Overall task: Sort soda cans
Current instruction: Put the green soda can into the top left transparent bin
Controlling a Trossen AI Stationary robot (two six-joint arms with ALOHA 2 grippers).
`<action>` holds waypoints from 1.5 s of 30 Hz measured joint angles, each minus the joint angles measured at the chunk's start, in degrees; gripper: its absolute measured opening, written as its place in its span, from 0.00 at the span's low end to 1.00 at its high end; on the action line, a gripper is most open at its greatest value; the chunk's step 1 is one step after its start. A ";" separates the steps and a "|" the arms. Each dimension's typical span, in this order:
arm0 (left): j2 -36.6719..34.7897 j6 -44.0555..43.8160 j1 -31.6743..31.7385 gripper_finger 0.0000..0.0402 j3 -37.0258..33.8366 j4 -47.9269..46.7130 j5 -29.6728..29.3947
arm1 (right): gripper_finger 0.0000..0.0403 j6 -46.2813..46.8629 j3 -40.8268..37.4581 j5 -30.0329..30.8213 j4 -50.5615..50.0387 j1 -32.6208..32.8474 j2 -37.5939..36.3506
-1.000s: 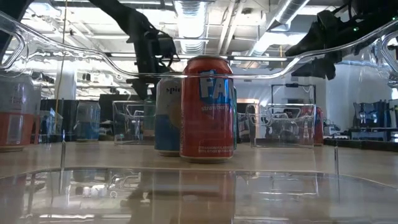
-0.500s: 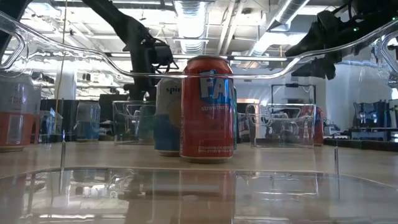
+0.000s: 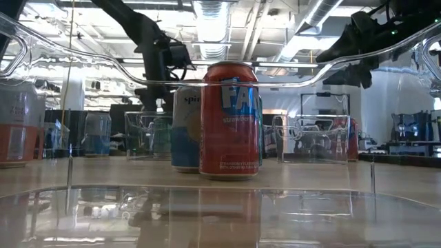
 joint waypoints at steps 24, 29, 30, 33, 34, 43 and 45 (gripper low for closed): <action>-4.46 20.80 -8.54 0.96 0.20 16.20 27.64 | 0.98 0.48 -0.02 0.14 1.40 1.67 0.00; -1.29 23.48 -8.26 0.96 1.12 19.32 29.60 | 0.98 0.48 -0.02 0.59 2.32 1.89 0.00; -0.45 23.81 -8.12 0.96 2.12 19.41 29.62 | 0.98 0.48 -0.02 0.63 2.31 1.86 0.02; 2.12 25.21 -7.64 0.96 5.79 18.05 29.94 | 0.98 0.48 -0.02 0.68 2.29 1.86 0.00; 2.92 25.71 -7.46 0.96 7.07 17.59 30.06 | 0.98 0.48 -0.02 0.68 2.29 1.86 0.00; 12.51 29.34 -5.23 0.96 19.16 4.66 30.58 | 0.98 0.12 -0.02 1.35 2.05 1.86 0.00; 13.85 29.55 -5.25 0.96 20.22 3.03 30.58 | 0.98 0.05 -0.02 1.35 1.46 1.86 0.00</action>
